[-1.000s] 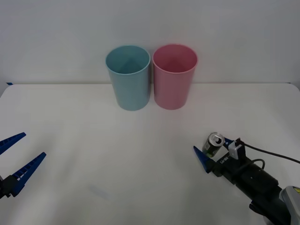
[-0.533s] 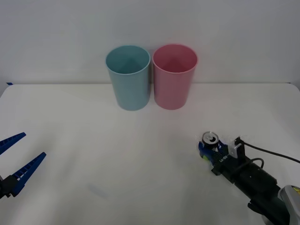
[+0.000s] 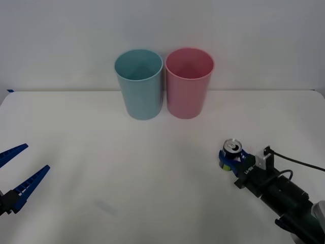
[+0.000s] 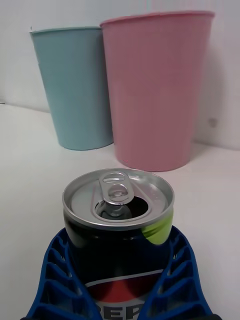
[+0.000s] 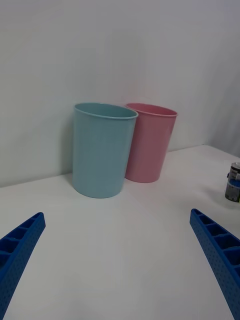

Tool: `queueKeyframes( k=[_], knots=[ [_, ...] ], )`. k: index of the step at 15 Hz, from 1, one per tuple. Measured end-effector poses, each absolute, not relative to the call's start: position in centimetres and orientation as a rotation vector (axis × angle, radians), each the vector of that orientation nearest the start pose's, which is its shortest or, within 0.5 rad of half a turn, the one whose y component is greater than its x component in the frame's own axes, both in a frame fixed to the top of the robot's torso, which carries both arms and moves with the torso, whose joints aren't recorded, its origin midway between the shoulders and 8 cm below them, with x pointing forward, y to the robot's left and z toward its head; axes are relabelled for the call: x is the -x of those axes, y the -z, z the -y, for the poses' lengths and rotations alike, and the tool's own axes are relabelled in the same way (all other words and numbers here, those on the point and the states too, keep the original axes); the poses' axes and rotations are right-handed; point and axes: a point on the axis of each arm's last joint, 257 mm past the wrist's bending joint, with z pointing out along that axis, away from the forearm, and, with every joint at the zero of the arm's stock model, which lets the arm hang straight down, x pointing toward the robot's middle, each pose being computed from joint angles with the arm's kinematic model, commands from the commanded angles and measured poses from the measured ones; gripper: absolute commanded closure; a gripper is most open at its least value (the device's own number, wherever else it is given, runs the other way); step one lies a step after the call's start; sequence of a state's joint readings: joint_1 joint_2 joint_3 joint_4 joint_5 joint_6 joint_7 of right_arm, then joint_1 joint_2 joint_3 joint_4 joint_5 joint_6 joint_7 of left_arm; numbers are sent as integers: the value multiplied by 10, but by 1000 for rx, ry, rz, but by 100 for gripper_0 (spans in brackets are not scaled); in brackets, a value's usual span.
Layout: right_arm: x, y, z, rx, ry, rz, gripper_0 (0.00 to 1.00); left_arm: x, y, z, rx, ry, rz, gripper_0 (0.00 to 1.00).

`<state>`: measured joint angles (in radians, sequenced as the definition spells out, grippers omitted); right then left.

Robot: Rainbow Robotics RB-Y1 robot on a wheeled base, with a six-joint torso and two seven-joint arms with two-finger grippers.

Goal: Grasp the object on the table and drop it into the matching bin: aluminum can to the light blue bin, PET bottle to the pink bin.

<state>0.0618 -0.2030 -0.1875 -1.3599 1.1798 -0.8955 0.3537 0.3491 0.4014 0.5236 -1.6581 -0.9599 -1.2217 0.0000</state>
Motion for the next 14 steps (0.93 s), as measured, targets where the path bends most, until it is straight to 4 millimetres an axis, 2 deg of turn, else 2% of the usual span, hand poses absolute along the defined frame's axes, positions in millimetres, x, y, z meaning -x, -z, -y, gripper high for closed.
queueKeyframes(
  k=[3, 14],
  knots=[
    [-448, 258, 201, 530, -492, -1488, 100, -342, 169, -330, -465, 567, -1441, 0],
    [-429, 143, 191, 489, -698, -1402, 100, -342, 169, -330, -465, 567, -1441, 0]
  ],
)
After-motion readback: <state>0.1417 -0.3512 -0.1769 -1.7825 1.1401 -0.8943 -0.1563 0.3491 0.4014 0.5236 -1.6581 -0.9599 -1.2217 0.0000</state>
